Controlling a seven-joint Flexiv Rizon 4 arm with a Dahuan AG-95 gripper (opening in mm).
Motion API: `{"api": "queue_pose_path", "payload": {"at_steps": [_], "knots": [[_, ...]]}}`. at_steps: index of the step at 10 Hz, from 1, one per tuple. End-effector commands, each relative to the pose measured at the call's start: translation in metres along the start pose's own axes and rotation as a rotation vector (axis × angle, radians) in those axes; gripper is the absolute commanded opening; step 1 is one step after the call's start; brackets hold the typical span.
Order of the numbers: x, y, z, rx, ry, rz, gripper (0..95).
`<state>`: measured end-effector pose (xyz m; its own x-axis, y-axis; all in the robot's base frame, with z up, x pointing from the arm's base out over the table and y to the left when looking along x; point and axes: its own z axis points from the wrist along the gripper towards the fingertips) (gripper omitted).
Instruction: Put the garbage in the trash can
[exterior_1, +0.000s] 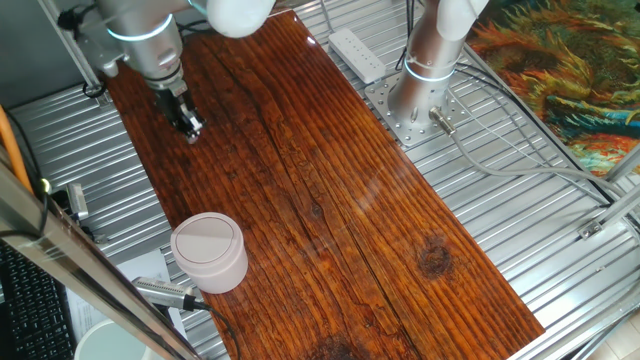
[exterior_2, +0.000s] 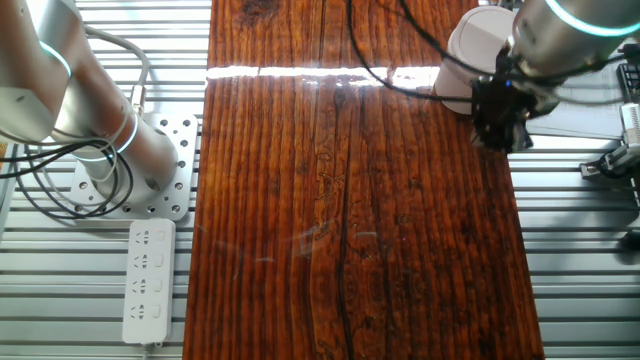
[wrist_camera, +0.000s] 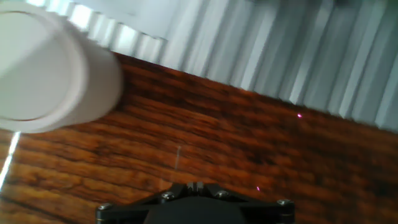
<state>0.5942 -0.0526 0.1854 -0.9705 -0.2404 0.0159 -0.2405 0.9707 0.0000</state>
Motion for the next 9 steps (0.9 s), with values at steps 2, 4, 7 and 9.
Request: {"api": "queue_pose_path", "payload": {"at_steps": [2, 4, 7, 9], "knots": [[0.0126, -0.0138, -0.0019, 0.019, 0.023, 0.075, 0.0], [0.0129, -0.0139, -0.0014, 0.050, 0.035, 0.078, 0.0], [0.0139, -0.0141, -0.0010, 0.061, 0.032, 0.071, 0.0], [0.0139, -0.0141, -0.0010, 0.059, 0.032, 0.069, 0.0]]}}
